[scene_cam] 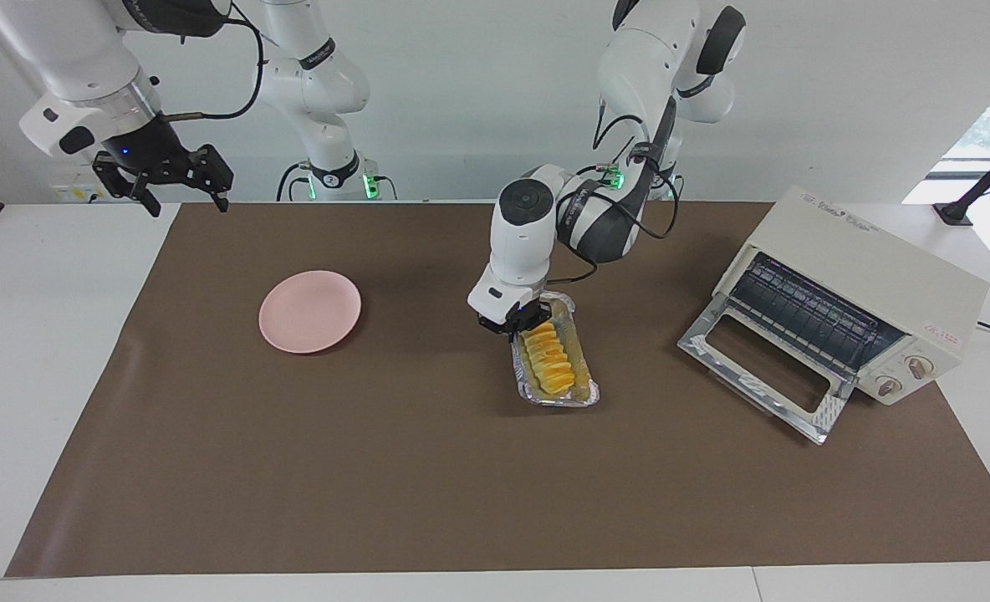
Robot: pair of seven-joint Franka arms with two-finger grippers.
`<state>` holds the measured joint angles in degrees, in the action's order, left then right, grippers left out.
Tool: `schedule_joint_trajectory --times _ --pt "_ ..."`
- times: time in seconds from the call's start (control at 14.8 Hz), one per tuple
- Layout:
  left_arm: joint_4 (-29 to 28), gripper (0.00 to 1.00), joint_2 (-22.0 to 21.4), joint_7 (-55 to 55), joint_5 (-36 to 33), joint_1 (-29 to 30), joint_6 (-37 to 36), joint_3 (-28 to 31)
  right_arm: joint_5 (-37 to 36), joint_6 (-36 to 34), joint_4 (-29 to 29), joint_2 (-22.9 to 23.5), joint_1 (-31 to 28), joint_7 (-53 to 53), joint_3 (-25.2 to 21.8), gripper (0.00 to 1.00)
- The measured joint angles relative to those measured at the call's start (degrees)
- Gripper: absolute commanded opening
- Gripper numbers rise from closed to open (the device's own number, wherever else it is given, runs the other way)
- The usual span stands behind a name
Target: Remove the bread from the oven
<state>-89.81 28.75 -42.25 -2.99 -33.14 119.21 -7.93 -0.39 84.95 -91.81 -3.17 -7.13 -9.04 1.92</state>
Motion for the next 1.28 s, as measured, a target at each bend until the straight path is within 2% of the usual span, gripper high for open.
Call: schedule_joint_trajectory --times 0.07,0.13,0.27,0.54,0.67,1.01,1.15,1.28 --pt "-0.34 0.47 0.30 0.00 0.00 -0.27 0.79 0.00 0.00 0.00 0.00 0.00 0.00 0.00 0.00 1.00" --pt "-0.48 0.74 0.37 -0.03 0.00 -0.60 1.17 -0.01 0.00 0.00 0.00 0.00 0.00 0.00 0.00 1.00" --pt "-0.36 0.99 0.27 -0.14 0.00 -1.12 1.43 -0.01 0.00 0.00 0.00 0.00 0.00 0.00 0.00 1.00" --pt "0.34 1.00 -0.98 -0.52 0.00 -0.69 1.21 0.99 0.00 -1.32 0.00 -0.02 0.01 0.00 0.07 1.00" --pt "1.05 1.00 -4.30 -0.57 0.01 2.04 -2.03 1.81 0.00 -2.02 0.00 -0.07 0.02 0.00 0.28 1.00" --pt "1.44 1.00 -18.28 2.55 0.00 16.78 -18.54 2.44 0.00 -3.79 0.03 -2.19 0.02 0.00 0.31 1.00" --pt "1.41 1.00 -23.47 9.00 0.15 24.68 -26.57 2.67 0.06 -3.97 -0.03 -3.04 0.05 0.00 0.64 1.00" --pt "1.33 1.00 -26.50 15.82 0.29 30.63 -31.14 2.87 0.31 -3.82 -0.31 -3.11 0.75 0.03 1.64 1.00"
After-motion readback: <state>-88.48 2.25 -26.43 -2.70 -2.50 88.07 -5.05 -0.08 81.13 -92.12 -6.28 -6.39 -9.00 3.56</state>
